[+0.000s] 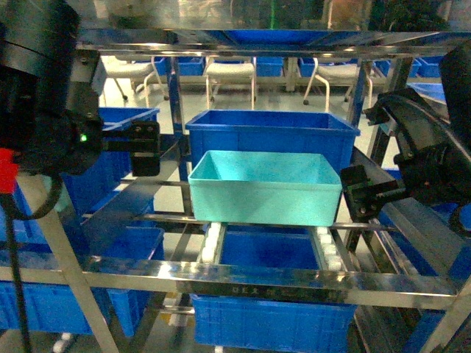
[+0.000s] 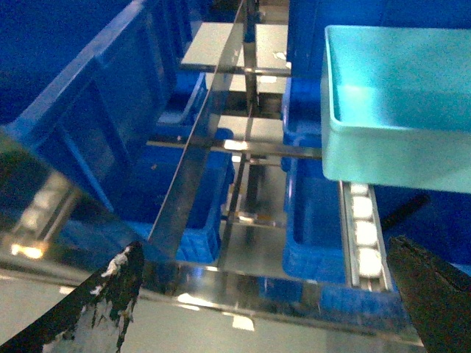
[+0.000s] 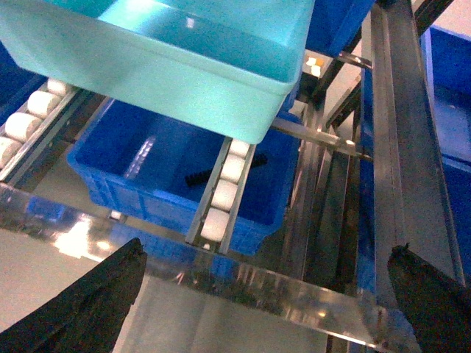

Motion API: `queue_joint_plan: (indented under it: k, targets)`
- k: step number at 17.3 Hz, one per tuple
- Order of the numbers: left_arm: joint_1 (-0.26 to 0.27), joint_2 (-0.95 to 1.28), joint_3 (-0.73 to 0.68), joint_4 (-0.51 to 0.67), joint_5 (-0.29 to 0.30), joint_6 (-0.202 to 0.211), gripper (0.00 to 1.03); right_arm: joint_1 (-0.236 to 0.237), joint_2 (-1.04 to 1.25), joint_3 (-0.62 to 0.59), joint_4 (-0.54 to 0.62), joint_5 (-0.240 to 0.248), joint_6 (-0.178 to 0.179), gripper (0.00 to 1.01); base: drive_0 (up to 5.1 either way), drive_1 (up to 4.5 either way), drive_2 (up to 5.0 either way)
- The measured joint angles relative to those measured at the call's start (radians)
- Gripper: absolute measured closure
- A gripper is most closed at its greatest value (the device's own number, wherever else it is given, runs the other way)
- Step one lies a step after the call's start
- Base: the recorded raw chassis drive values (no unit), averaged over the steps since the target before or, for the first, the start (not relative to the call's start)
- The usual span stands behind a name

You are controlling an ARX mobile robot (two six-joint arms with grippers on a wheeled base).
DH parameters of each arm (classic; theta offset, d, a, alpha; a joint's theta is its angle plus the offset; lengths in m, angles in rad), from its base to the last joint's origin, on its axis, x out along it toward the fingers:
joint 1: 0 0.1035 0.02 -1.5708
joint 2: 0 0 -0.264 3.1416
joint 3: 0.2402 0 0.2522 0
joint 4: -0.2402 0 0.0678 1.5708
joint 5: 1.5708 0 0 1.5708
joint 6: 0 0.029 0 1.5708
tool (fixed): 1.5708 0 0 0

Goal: Organize blue bins on left shelf correctly

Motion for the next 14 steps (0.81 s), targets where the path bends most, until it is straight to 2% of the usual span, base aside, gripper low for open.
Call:
queue_joint_plan:
  k: [2,3,7,8,9,10,11,14]
  targets:
    - [0.0,-0.126,-0.1,0.02,-0.005,-0.024,0.05,0.0,-0.066,-0.045,-0.034,-0.005,0.003,0.03,0.0,0.0,0.0]
    - [-0.004,-0.233,-0.161,0.04,-0.019,-0.027,0.05,0.0,-0.134,-0.074,-0.08,-0.034,0.003,0.03,0.0,0.0,0.0]
    - [-0.004,-0.273,-0.17,0.04,-0.023,-0.027,0.05,0.001,-0.193,-0.082,-0.082,-0.048,0.003,0.03,0.0,0.0,0.0]
    - [0.001,-0.252,-0.201,0.164,0.004,-0.007,0.08,0.006,-0.157,-0.16,0.21,0.031,0.026,0.1,0.0,0.0,0.0]
    - [0.043,-0.27,-0.424,0.603,0.138,0.088,0.31,-0.014,-0.188,-0.425,0.668,0.108,0.072,0.34,0.0,0.0,0.0]
    - [0.064,-0.324,-0.519,0.724,0.154,0.11,0.44,-0.042,-0.252,-0.52,0.837,0.106,0.083,0.47,0.0,0.0,0.0]
    - [0.082,-0.399,-0.565,0.784,0.169,0.123,0.57,-0.059,-0.343,-0.571,0.927,0.095,0.088,0.6,0.0,0.0,0.0]
    - [0.114,-0.525,-0.71,0.765,0.213,0.131,0.93,-0.088,-0.476,-0.739,0.903,0.052,0.09,0.97,0.0,0.0,0.0]
